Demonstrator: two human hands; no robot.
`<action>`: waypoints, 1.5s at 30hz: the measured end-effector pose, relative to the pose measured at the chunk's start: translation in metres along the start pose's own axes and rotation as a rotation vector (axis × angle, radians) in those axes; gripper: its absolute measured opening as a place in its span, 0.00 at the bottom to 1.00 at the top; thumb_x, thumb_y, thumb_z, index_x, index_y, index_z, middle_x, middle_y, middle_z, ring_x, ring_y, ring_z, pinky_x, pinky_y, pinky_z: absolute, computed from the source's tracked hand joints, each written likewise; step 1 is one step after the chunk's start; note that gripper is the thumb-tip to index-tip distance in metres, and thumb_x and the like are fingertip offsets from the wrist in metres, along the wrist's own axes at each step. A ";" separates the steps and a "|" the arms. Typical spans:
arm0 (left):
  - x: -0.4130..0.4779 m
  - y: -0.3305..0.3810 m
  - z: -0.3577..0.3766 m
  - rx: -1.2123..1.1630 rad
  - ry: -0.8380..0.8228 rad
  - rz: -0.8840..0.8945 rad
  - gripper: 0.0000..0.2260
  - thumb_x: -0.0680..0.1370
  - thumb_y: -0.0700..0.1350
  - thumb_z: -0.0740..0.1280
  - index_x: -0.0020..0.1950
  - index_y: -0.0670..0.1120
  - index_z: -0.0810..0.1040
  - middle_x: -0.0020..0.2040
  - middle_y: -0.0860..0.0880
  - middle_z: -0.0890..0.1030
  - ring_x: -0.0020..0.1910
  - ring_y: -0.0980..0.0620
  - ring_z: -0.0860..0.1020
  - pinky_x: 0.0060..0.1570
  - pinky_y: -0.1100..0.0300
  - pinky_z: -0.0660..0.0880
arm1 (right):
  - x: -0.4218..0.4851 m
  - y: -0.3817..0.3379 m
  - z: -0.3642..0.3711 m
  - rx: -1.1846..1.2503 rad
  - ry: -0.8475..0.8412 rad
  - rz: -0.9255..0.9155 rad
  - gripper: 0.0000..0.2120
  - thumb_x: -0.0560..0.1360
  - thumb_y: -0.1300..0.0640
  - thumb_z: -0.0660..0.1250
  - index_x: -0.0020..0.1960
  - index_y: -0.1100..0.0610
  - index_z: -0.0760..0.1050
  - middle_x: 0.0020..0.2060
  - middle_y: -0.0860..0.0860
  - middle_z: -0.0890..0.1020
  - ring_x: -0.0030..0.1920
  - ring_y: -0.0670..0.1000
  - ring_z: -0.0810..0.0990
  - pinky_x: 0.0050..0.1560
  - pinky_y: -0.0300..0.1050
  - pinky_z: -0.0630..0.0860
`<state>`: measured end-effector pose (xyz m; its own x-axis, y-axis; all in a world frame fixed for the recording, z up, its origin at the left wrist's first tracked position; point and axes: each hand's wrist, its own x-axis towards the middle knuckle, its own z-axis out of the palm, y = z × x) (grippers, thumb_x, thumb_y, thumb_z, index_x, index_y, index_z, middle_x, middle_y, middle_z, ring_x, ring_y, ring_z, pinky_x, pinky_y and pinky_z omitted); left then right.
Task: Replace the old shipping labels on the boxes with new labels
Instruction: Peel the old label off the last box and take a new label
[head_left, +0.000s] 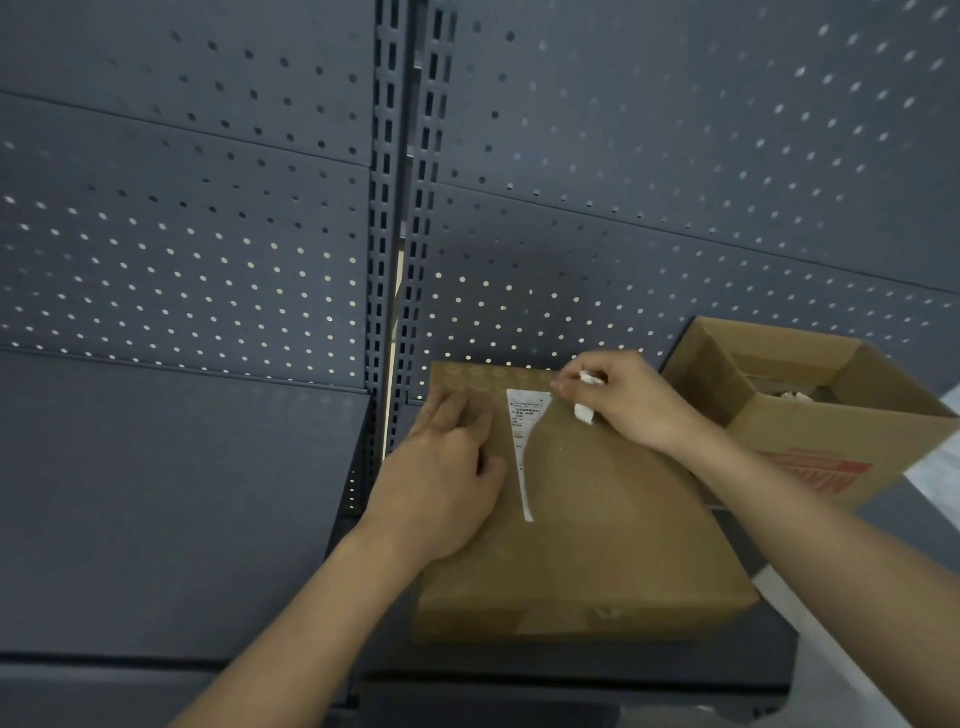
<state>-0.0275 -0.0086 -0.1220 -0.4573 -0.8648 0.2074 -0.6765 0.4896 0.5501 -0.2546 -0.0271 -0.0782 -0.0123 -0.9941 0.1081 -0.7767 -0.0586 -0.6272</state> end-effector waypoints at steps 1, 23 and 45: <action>0.000 0.000 0.000 0.000 0.000 -0.001 0.23 0.83 0.49 0.56 0.79 0.49 0.63 0.81 0.50 0.55 0.80 0.53 0.45 0.75 0.59 0.52 | 0.002 0.001 0.002 -0.044 -0.005 -0.024 0.05 0.77 0.53 0.69 0.47 0.53 0.83 0.45 0.48 0.83 0.46 0.46 0.80 0.48 0.44 0.75; 0.001 -0.004 0.003 -0.009 0.010 -0.008 0.23 0.82 0.50 0.57 0.77 0.51 0.65 0.80 0.51 0.56 0.80 0.54 0.45 0.74 0.60 0.53 | 0.019 -0.008 0.034 -0.427 -0.011 -0.406 0.13 0.76 0.66 0.64 0.41 0.51 0.65 0.43 0.48 0.79 0.46 0.47 0.75 0.47 0.41 0.73; 0.002 -0.002 0.003 -0.001 -0.005 -0.050 0.22 0.81 0.51 0.57 0.76 0.53 0.67 0.80 0.53 0.58 0.80 0.55 0.45 0.73 0.56 0.58 | 0.020 -0.002 0.041 -0.399 0.033 -0.479 0.12 0.71 0.70 0.62 0.42 0.54 0.67 0.38 0.50 0.75 0.41 0.48 0.71 0.40 0.50 0.72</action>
<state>-0.0287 -0.0114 -0.1253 -0.4257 -0.8876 0.1760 -0.6982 0.4459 0.5601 -0.2274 -0.0504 -0.1060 0.3809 -0.8623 0.3336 -0.8762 -0.4518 -0.1675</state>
